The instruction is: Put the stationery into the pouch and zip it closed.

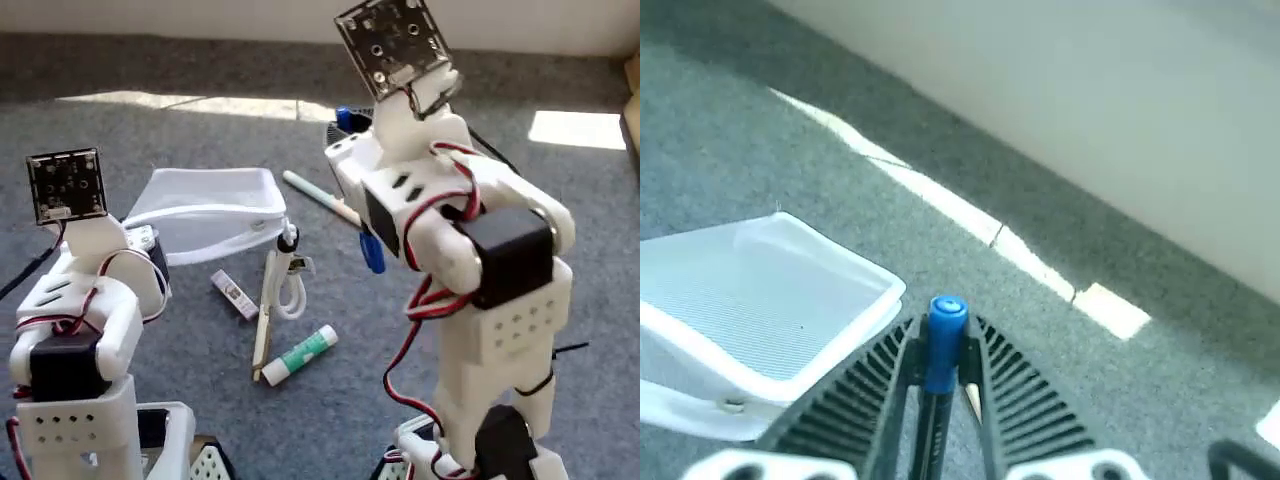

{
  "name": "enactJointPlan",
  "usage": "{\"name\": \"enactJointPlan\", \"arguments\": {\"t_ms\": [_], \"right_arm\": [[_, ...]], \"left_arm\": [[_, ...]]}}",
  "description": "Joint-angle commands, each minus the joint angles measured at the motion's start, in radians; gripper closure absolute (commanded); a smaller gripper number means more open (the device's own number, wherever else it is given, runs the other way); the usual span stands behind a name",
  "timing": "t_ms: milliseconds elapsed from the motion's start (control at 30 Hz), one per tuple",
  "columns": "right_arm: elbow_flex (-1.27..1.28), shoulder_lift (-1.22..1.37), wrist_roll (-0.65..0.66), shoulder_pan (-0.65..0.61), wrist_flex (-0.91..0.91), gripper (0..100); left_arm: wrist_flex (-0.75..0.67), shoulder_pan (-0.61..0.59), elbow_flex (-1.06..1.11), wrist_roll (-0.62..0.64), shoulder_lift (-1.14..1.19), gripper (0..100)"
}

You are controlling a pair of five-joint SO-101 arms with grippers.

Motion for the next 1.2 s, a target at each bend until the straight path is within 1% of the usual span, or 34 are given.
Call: {"name": "enactJointPlan", "arguments": {"t_ms": [0, 100, 267, 367, 467, 833, 967, 1167], "right_arm": [[-0.053, -0.102, -0.029, 0.005, -0.004, 99.1], [-0.059, -0.143, -0.071, -0.018, -0.005, 99.1], [-0.062, -0.177, -0.078, -0.088, -0.007, 99.1], [-0.062, -0.176, -0.078, -0.136, -0.021, 99.1], [-0.056, -0.185, -0.08, -0.183, -0.101, 99.1], [-0.044, -0.173, -0.074, -0.315, -0.394, 99.1], [0.082, -0.174, -0.072, -0.329, -0.533, 99.1], [0.326, -0.185, -0.072, -0.325, -0.769, 99.1]], "left_arm": [[0.02, 0.038, -0.124, 0.012, 0.116, 99], [0.054, 0.045, -0.203, 0.012, 0.228, 99], [0.069, 0.045, -0.305, 0.012, 0.352, 99], [0.106, 0.045, -0.351, 0.014, 0.407, 99], [0.146, 0.044, -0.401, 0.037, 0.467, 99], [0.239, 0.045, -0.598, 0.04, 0.651, 99], [0.25, 0.045, -0.624, 0.04, 0.696, 99], [0.25, 0.045, -0.619, 0.04, 0.702, 99]]}}
